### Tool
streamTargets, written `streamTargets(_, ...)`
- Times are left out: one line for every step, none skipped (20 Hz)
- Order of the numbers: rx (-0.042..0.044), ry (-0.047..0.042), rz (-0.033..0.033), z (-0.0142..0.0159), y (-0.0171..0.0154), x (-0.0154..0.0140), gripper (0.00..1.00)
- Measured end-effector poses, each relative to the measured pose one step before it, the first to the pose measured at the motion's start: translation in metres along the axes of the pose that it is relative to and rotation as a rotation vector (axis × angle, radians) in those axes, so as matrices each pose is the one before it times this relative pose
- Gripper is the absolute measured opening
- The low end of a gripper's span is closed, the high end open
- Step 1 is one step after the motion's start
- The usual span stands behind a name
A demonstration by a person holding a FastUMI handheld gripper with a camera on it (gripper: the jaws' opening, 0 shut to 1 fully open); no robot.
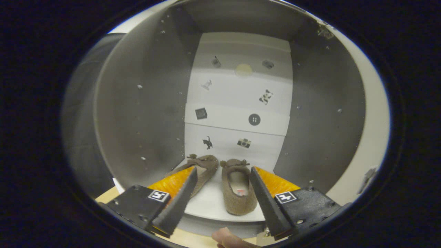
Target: Open the shoe cabinet door, grab the shoes and put them into the shoe cabinet, then close the shoe cabinet door.
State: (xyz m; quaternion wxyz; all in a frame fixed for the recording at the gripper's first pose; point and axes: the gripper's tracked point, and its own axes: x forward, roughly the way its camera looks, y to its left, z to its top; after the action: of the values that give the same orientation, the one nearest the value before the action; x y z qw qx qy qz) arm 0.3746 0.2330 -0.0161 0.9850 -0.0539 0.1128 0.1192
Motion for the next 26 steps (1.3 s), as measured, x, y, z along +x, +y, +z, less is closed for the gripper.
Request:
streamTargets(-0.01079,-0.00654,-0.00432,0.00785,0.00224,-0.01602,1.00)
streamTargets(-0.02321,-0.01174,-0.01160,0.00797,0.00042,-0.01702,1.00)
streamTargets(-0.02950,-0.02014,-0.01634,0.01140,-0.00045,-0.01738,1.00)
streamTargets(-0.02892,-0.02241,-0.00633,0.01079,0.00274,-0.01752,1.00)
streamTargets(-0.01727,-0.01966,0.00143,0.01039,0.00315,-0.01816,1.00)
streamTargets(-0.00896,-0.01094,0.00177,0.00733,0.00353,-0.01771,1.00)
streamTargets(0.00041,-0.00651,-0.00826,0.00681,0.00004,-0.01853,1.00)
streamTargets(0.00488,-0.01159,-0.00257,0.00830,0.00111,-0.02035,1.00)
streamTargets(0.00134,-0.01883,-0.00104,0.00990,0.00102,-0.02032,1.00)
streamTargets(0.00151,-0.02655,-0.01911,0.00974,-0.00480,-0.02069,1.00)
streamTargets(-0.00835,-0.02995,-0.01864,0.01049,-0.00590,-0.02136,1.00)
streamTargets(-0.00734,-0.02885,-0.01893,0.00981,-0.00526,-0.02205,1.00)
streamTargets(-0.01148,-0.02353,-0.02305,0.00773,-0.00780,-0.02028,1.00)
streamTargets(-0.00957,-0.01093,-0.01053,0.00481,-0.00757,-0.02076,1.00)
streamTargets(-0.00464,-0.00310,-0.00974,0.00124,-0.00826,-0.01734,1.00)
streamTargets(0.01233,-0.00197,-0.01148,0.00031,-0.00944,-0.01582,1.00)
streamTargets(0.01404,0.00131,-0.00760,-0.00077,-0.01021,-0.01365,1.00)
streamTargets(0.01034,0.00075,-0.00376,-0.00313,-0.01165,-0.01177,1.00)
streamTargets(0.01498,0.00236,-0.00402,-0.00344,-0.01181,-0.01194,1.00)
streamTargets(0.00627,0.00513,0.00133,-0.00501,-0.01075,-0.01117,1.00)
streamTargets(0.00113,0.00602,0.00747,-0.00610,-0.01001,-0.01086,1.00)
streamTargets(0.00185,0.00622,0.00164,-0.00734,-0.00996,-0.00849,1.00)
streamTargets(-0.00153,-0.00134,0.00064,-0.00537,-0.01180,-0.01078,1.00)
streamTargets(-0.00072,-0.00602,-0.00853,-0.00296,-0.01689,-0.01367,1.00)
streamTargets(0.00454,-0.00773,-0.02399,-0.00361,-0.01864,-0.01167,1.00)
streamTargets(0.00837,-0.00960,-0.02354,-0.00297,-0.02059,-0.01188,1.00)
